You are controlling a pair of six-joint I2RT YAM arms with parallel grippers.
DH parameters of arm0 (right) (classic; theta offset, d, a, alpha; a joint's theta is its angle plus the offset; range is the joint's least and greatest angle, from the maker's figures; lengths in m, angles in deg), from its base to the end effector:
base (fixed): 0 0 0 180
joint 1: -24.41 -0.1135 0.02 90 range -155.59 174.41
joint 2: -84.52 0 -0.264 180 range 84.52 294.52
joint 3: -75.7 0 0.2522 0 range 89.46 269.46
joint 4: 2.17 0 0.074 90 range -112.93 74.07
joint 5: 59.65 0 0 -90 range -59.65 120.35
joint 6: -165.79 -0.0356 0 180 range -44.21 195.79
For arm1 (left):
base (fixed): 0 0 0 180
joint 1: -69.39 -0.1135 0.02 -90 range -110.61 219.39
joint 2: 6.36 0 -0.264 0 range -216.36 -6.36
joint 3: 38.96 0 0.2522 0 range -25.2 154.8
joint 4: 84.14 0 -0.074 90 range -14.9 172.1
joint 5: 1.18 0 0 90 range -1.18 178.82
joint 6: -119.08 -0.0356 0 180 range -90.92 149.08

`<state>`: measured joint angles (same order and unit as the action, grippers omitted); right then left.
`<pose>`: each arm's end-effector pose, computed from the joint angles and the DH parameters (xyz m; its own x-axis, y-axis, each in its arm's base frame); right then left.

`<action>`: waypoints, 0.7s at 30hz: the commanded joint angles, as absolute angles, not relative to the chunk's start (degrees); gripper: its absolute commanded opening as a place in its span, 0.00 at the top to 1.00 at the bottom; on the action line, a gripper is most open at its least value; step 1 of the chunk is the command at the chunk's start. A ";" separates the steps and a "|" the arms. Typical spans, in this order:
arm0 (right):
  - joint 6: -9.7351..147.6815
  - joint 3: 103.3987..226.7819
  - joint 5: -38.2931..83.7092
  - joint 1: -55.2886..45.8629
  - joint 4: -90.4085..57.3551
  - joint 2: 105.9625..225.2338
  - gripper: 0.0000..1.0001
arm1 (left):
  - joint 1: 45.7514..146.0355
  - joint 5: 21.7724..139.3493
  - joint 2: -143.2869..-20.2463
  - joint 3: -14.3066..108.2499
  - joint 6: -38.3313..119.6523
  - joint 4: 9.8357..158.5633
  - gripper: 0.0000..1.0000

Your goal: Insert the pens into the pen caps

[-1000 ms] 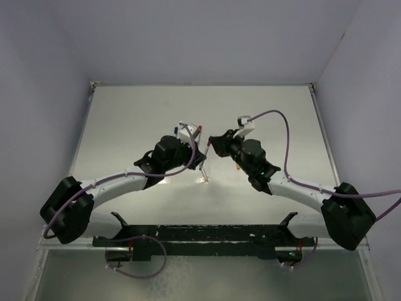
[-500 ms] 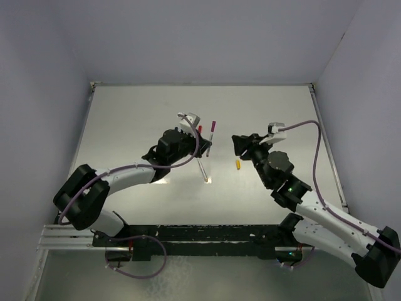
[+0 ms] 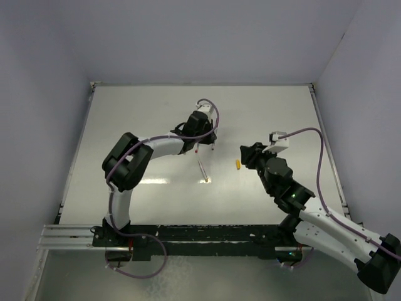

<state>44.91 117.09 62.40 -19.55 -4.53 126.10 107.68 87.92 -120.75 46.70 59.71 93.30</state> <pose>0.1418 0.1105 0.2832 -0.1336 0.4755 -0.8695 -0.1610 0.8553 0.4925 0.3480 -0.2755 0.1758 -0.6718 -0.1187 -0.7312 0.3345 0.8321 -0.4424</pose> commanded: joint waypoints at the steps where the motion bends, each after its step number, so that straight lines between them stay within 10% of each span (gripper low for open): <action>1: 44.56 116.97 63.74 -19.75 -3.67 126.68 0.58 | 107.46 93.17 -123.78 53.86 60.81 84.65 0.93; 21: 43.53 116.45 61.68 -19.73 -2.09 131.15 0.58 | 107.10 96.41 -127.29 57.91 62.43 77.31 0.67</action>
<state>44.19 117.07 61.90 -19.55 -4.42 131.39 107.61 95.87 -127.66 56.27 61.51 78.09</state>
